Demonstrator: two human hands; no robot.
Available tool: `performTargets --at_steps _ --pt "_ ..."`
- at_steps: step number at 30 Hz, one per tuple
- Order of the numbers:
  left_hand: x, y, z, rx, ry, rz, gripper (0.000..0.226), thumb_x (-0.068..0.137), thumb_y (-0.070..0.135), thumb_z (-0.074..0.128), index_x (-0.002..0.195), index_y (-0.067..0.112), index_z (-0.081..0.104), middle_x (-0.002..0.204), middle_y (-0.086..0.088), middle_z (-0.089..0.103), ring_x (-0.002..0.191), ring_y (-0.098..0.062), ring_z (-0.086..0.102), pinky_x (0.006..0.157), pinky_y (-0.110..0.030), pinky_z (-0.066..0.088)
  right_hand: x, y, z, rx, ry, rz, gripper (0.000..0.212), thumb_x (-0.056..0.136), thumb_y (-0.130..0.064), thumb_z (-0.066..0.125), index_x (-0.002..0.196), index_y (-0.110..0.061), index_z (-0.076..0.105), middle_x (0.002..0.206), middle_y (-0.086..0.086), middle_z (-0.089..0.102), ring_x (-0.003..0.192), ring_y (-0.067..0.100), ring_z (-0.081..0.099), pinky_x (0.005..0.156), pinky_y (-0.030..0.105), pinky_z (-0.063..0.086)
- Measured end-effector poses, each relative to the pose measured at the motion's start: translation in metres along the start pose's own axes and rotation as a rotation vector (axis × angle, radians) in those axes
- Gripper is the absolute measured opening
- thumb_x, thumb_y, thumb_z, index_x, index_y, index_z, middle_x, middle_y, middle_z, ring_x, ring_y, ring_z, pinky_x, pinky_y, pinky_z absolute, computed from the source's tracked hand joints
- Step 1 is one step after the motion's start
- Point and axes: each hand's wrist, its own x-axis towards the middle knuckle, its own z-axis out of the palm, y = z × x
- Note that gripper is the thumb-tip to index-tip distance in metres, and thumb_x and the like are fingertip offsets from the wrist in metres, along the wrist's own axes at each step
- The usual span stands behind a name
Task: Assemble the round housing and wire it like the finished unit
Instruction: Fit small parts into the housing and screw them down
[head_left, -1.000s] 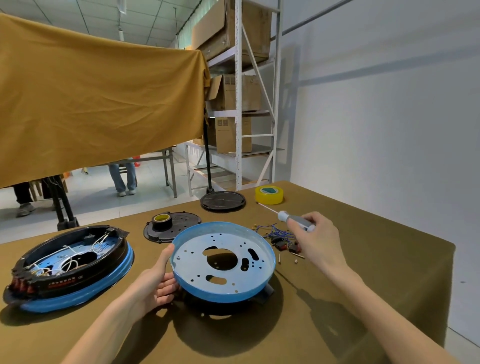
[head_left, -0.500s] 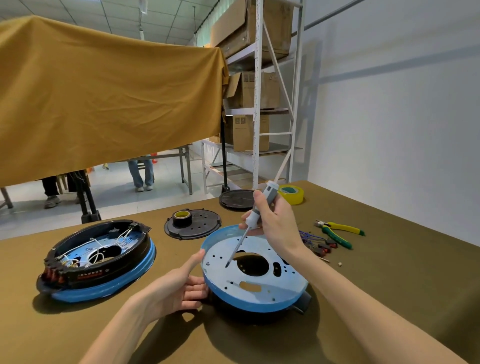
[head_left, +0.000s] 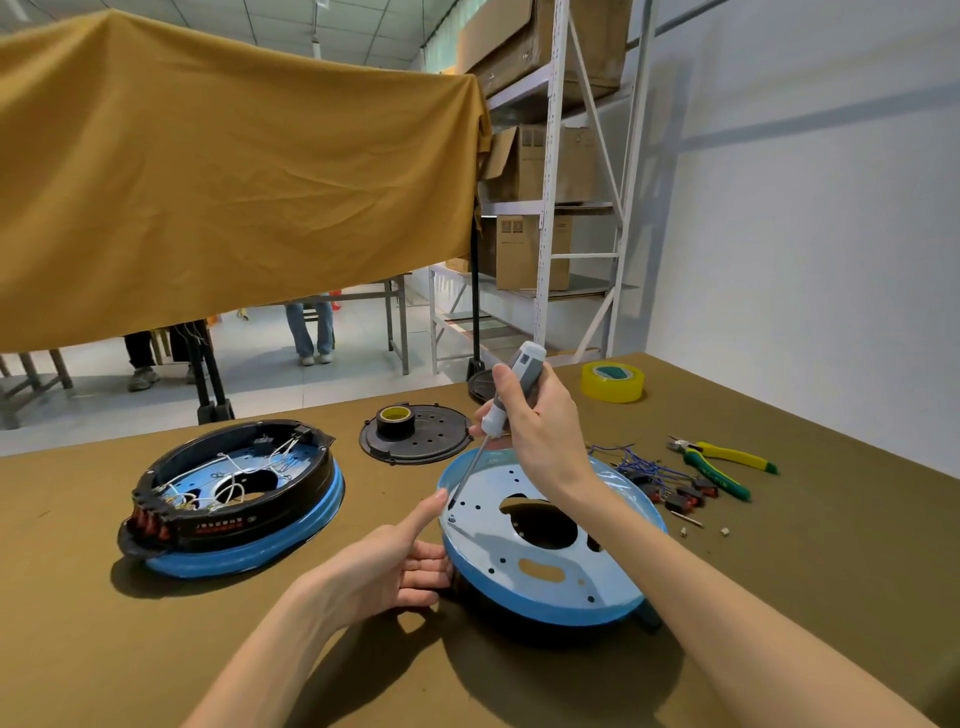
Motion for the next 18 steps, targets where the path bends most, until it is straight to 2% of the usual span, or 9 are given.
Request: performTargets --at_steps 5,9,14,18 --pt "-0.0014 0.0022 0.0027 0.001 0.006 -0.002 0.107 0.043 0.086 0.07 0.111 0.003 0.069 0.09 -0.011 0.08 0.075 -0.018 0.078 0.064 -0.03 0.061 -0.0017 0.0025 0.0008 -0.047 -0.012 -0.006 0.017 0.104 -0.043 0.053 0.103 -0.025 0.053 0.087 0.011 0.075 0.073 0.023 0.076 0.06 0.034 0.063" --pt "-0.0041 0.0031 0.0042 0.0 0.013 0.005 0.105 0.045 0.085 0.068 0.111 0.003 0.069 0.088 -0.011 0.08 0.073 -0.017 0.078 0.064 -0.03 0.06 -0.0017 0.0027 -0.0002 -0.06 -0.013 -0.016 0.017 0.104 -0.043 0.054 0.103 -0.026 0.053 0.086 0.01 0.075 0.073 0.022 0.076 0.062 0.038 0.064" --pt "-0.0056 0.0036 0.0047 -0.003 0.015 0.001 0.105 0.045 0.084 0.068 0.11 0.002 0.069 0.081 -0.01 0.078 0.066 -0.016 0.076 0.06 -0.028 0.059 0.0 0.0018 -0.0036 -0.022 -0.002 0.008 0.021 0.104 -0.042 0.054 0.108 -0.021 0.053 0.086 0.013 0.074 0.072 0.024 0.077 0.059 0.033 0.062" --pt "-0.0059 0.0038 0.0054 -0.007 0.022 0.003 0.104 0.046 0.084 0.068 0.11 0.001 0.07 0.083 -0.011 0.079 0.068 -0.017 0.076 0.06 -0.029 0.059 -0.0009 0.0043 -0.0029 -0.049 -0.01 -0.004 0.018 0.104 -0.042 0.053 0.106 -0.025 0.053 0.087 0.011 0.074 0.073 0.022 0.077 0.061 0.036 0.064"
